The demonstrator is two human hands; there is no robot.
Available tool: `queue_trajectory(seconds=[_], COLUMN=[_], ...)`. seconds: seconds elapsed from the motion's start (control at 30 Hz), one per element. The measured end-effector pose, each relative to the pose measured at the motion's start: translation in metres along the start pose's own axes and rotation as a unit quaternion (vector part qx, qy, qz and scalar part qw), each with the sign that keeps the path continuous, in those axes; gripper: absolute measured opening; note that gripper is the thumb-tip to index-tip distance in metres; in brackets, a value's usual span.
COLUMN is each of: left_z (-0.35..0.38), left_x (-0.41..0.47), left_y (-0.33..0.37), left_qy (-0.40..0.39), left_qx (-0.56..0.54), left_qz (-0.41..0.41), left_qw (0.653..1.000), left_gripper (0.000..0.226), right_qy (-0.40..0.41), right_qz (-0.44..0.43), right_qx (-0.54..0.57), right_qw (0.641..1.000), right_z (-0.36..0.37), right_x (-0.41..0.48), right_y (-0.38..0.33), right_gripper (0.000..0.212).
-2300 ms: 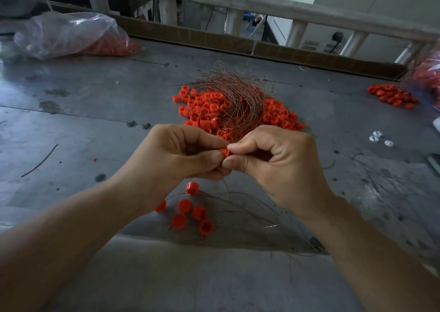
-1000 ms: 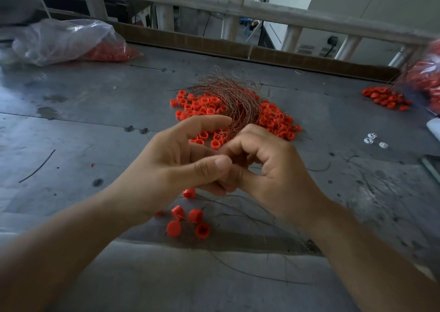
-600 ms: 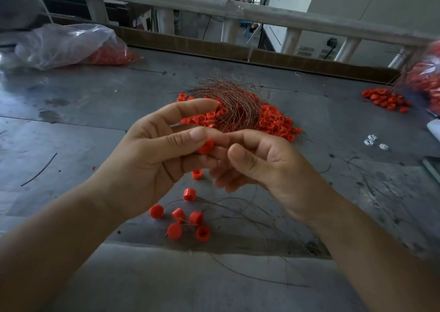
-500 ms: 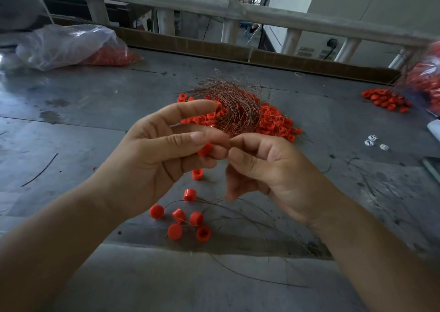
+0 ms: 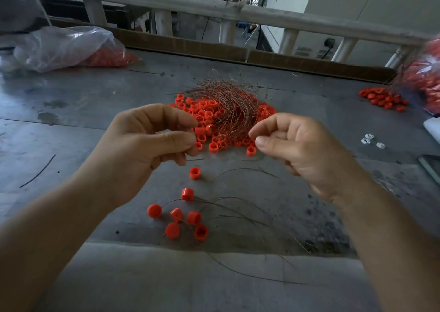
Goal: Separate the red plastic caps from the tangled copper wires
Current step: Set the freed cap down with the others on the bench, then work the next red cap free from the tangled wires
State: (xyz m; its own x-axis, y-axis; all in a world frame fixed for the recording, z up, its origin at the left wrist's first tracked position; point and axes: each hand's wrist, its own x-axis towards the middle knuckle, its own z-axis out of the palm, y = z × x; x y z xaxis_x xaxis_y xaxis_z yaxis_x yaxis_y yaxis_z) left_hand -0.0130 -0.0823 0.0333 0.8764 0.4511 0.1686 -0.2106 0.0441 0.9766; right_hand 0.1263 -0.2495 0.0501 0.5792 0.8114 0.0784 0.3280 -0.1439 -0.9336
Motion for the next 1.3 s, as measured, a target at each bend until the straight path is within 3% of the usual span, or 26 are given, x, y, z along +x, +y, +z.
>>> queue_trajectory(seconds=[0.1, 0.2, 0.47, 0.7, 0.83, 0.97, 1.07, 1.2, 1.3], left_z=[0.001, 0.001, 0.000, 0.001, 0.001, 0.002, -0.002, -0.008, -0.007], left_x=[-0.002, -0.003, 0.000, -0.002, -0.002, -0.001, 0.006, 0.019, 0.027], left_y=[-0.002, -0.008, -0.017, -0.024, -0.025, -0.021, -0.023, -0.037, -0.047], left_qy=[-0.026, -0.049, -0.119, -0.184, -0.192, -0.155, -0.057, 0.051, 0.041], left_qx=[0.126, 0.236, 0.392, 0.442, 0.439, 0.389, 0.383, 0.518, 0.557], left_qz=[0.003, -0.003, 0.030, 0.031, 0.037, 0.048, 0.072, 0.090, 0.063], left_qw=[0.992, 0.970, 0.912, 0.877, 0.877, 0.907, 0.919, 0.849, 0.827], left_gripper=[0.024, 0.035, 0.026, 0.024, 0.008, 0.029, 0.008, 0.024, 0.040], right_qy=[-0.034, -0.086, -0.150, -0.211, -0.208, -0.173, -0.109, -0.038, 0.014], right_qz=[0.020, 0.060, 0.114, 0.109, 0.085, 0.066, 0.045, 0.036, 0.026], right_qx=[-0.176, -0.269, -0.258, -0.298, -0.322, -0.308, -0.278, -0.290, -0.316], right_qw=[0.984, 0.958, 0.948, 0.925, 0.920, 0.933, 0.953, 0.956, 0.948], right_z=[0.002, 0.001, -0.010, -0.004, -0.004, -0.004, -0.007, -0.010, -0.009], right_x=[0.002, 0.003, 0.002, 0.001, 0.001, 0.001, 0.004, 0.006, 0.009], right_y=[0.008, 0.013, 0.014, 0.016, 0.015, 0.013, 0.013, 0.018, 0.023], right_gripper=[0.014, 0.013, 0.016, 0.010, 0.014, 0.025, 0.031, 0.017, 0.016])
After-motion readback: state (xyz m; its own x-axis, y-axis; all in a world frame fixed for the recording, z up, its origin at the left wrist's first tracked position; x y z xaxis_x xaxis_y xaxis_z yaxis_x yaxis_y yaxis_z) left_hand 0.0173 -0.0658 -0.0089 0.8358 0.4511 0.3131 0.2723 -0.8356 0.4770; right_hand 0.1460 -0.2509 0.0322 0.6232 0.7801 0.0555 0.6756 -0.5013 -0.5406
